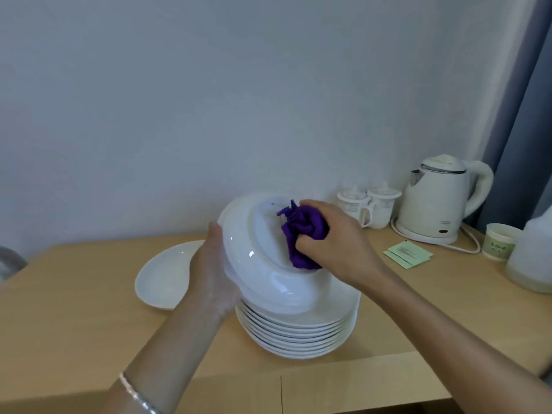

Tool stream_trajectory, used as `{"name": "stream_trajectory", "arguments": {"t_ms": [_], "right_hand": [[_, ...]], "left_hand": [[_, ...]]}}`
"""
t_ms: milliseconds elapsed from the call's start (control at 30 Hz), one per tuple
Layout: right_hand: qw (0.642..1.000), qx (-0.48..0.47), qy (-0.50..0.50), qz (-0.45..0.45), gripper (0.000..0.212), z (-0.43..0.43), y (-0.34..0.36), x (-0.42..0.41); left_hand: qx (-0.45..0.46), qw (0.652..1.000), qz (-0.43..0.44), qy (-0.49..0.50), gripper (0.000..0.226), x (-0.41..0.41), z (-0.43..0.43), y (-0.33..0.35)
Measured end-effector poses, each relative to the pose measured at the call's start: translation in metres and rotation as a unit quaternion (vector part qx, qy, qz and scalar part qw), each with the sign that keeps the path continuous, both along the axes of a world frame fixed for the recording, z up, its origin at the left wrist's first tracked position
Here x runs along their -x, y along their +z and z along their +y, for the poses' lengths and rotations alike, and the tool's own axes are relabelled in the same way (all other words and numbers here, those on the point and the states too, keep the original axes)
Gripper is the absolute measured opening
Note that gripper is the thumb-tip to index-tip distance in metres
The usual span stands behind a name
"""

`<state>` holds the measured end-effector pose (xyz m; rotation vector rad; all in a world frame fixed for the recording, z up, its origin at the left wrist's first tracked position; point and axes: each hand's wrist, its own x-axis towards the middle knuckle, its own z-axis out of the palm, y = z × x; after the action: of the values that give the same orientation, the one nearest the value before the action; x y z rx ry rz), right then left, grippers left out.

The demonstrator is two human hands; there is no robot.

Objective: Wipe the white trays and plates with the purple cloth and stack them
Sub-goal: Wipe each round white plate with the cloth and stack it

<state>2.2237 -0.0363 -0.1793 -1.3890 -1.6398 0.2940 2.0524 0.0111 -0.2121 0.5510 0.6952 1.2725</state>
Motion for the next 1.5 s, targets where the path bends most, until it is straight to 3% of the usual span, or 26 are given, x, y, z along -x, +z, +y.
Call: {"name": "stream_trajectory", "arguments": {"t_ms": [167,267,333,400,433,533,600,700,900,1067,1267,1400,1500], "right_hand": [[0.996,0.077,0.036,-0.033,0.042,0.010,-0.016,0.004],[0.993,0.108,0.045,-0.025,0.057,0.017,-0.022,0.005],[0.993,0.110,0.041,-0.026,0.054,0.020,-0.025,0.005],[0.995,0.096,0.033,-0.025,0.036,0.022,-0.028,0.005],[0.996,0.083,0.031,-0.025,0.027,0.022,-0.029,0.005],[0.998,0.041,0.040,-0.037,0.025,0.025,-0.027,0.015],[0.995,0.024,0.081,-0.047,0.031,0.030,-0.023,0.027],[0.986,0.045,0.141,-0.072,0.030,0.046,-0.015,0.038],[0.991,0.058,0.019,-0.119,0.027,0.072,-0.023,0.008],[0.980,0.061,0.164,-0.098,0.024,0.039,-0.024,0.015],[0.996,0.006,-0.017,-0.083,0.027,0.059,-0.036,0.001],[0.988,-0.064,0.125,-0.063,0.020,0.046,-0.019,0.041],[0.978,-0.063,0.141,-0.139,0.013,0.075,0.000,0.065]], "left_hand": [[0.027,0.999,0.025,0.027,0.040,-0.004,0.002,-0.012],[-0.017,0.992,0.121,0.027,0.033,0.004,0.002,-0.010],[-0.104,0.953,0.279,0.052,0.030,0.012,0.002,-0.012],[-0.222,0.876,0.426,0.037,0.020,0.022,0.000,-0.014],[-0.270,0.845,0.461,-0.004,0.026,0.026,-0.001,-0.016],[-0.311,0.796,0.515,-0.065,0.084,0.031,0.001,-0.028],[-0.312,0.782,0.537,-0.058,0.098,0.029,0.002,-0.031],[-0.316,0.785,0.530,-0.064,0.099,0.030,0.004,-0.035],[-0.305,0.800,0.515,-0.053,0.093,0.025,0.000,-0.040],[-0.272,0.802,0.530,-0.046,0.085,0.021,-0.006,-0.037],[-0.304,0.798,0.520,-0.022,0.102,0.018,-0.004,-0.037],[-0.317,0.783,0.535,-0.014,0.113,0.017,0.000,-0.042],[-0.314,0.770,0.556,-0.002,0.117,0.017,-0.003,-0.041]]}}
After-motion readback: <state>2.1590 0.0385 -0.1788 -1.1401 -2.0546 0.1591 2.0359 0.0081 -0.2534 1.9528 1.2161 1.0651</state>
